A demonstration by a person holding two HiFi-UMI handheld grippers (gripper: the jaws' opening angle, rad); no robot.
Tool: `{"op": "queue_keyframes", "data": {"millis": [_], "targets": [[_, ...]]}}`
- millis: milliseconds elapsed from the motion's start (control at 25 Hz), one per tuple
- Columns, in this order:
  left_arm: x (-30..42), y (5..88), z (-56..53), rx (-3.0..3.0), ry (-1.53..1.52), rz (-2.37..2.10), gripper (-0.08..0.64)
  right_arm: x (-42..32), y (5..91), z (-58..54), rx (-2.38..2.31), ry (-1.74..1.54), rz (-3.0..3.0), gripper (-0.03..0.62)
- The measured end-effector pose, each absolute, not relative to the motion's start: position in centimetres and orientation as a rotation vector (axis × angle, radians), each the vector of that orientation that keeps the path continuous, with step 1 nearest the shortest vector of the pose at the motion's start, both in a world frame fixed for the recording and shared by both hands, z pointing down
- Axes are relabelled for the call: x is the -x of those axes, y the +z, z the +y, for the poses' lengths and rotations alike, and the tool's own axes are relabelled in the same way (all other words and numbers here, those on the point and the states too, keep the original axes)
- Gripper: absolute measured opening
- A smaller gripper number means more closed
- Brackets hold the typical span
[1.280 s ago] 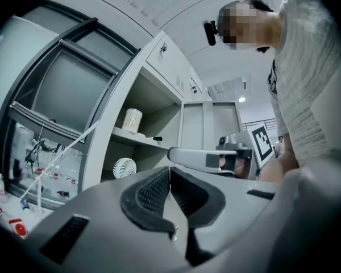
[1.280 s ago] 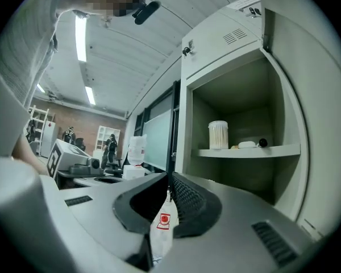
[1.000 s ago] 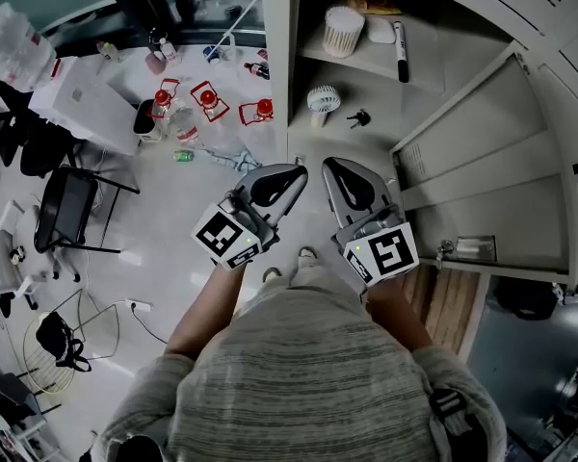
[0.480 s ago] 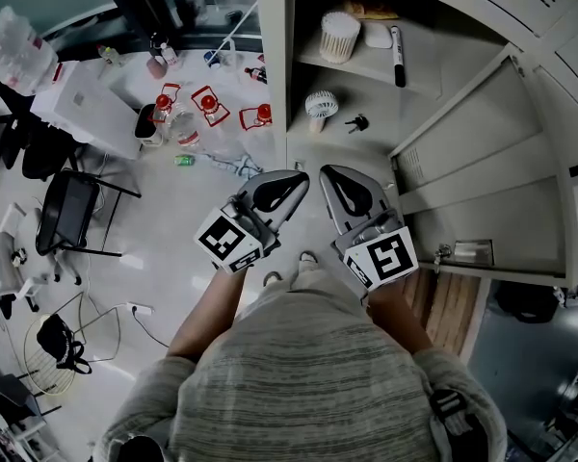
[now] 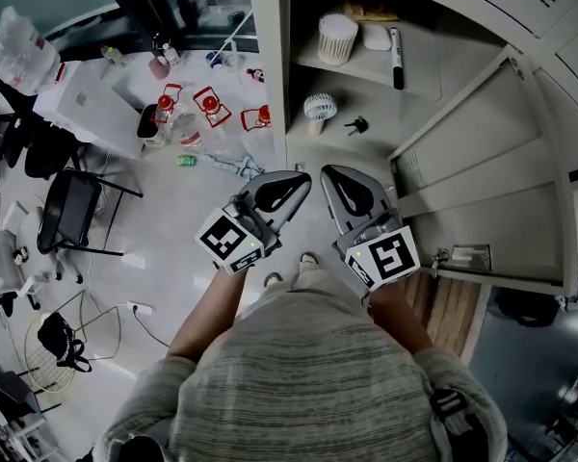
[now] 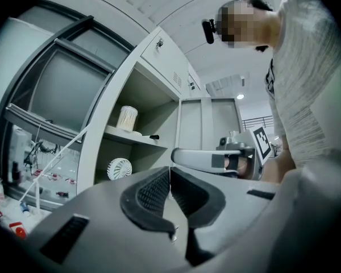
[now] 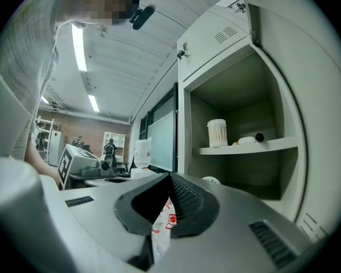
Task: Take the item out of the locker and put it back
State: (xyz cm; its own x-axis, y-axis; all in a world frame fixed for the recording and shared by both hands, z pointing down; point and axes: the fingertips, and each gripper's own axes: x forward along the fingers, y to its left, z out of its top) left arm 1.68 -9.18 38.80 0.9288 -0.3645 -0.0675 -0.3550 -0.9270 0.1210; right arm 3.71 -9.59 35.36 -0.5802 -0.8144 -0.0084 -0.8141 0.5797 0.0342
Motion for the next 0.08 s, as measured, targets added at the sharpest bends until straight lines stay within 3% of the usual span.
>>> {"op": "queue_keyframes", "data": {"millis": [80], "targets": [[-1.92, 38.79, -9.24, -2.981, -0.134, -0.556, 0.009, -3.93, 35.38, -9.68, -1.433, -0.054, -2.783, 0.025]]}}
